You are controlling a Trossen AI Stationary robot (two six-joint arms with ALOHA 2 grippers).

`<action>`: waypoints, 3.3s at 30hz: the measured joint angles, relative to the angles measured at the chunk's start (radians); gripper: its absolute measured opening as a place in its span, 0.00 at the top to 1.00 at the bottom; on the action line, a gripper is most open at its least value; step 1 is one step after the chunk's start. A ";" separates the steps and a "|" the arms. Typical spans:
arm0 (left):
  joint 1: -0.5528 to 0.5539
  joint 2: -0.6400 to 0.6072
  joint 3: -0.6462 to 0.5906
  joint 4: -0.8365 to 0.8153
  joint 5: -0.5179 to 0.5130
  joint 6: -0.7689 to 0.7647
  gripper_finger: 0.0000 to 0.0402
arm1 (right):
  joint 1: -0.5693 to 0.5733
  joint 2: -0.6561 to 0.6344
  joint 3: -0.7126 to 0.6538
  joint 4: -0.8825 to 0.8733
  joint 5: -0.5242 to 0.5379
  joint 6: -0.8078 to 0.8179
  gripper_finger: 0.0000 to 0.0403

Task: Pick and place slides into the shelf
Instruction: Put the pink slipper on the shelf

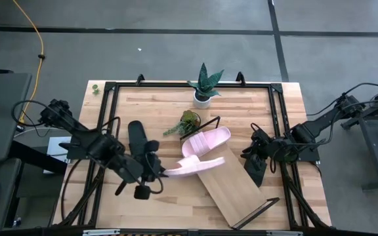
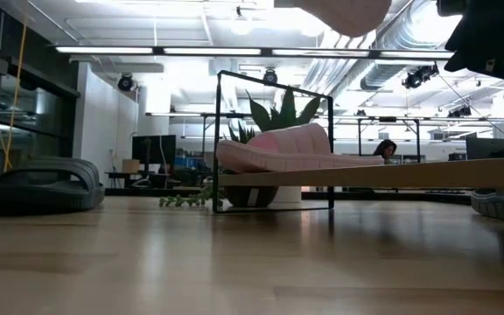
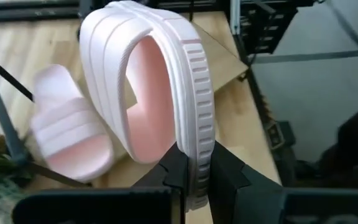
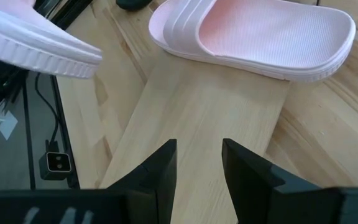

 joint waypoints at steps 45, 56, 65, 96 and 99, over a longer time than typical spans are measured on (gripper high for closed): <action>-0.001 0.002 0.000 -0.014 -0.596 0.815 0.95 | 0.000 -0.159 0.000 0.001 0.143 0.043 0.71; 0.000 0.107 0.001 0.090 -0.679 1.006 0.95 | 0.000 -0.172 0.000 -0.002 0.181 0.031 0.71; -0.001 0.227 0.000 0.123 -0.779 1.001 0.95 | 0.000 -0.229 0.000 0.001 0.201 0.023 0.71; 0.013 0.465 0.000 0.408 -0.799 0.826 0.95 | 0.000 -0.434 0.000 0.023 0.281 -0.090 0.71; 0.013 0.482 0.000 0.429 -0.777 0.825 0.95 | 0.000 -0.434 0.000 0.023 0.279 -0.090 0.71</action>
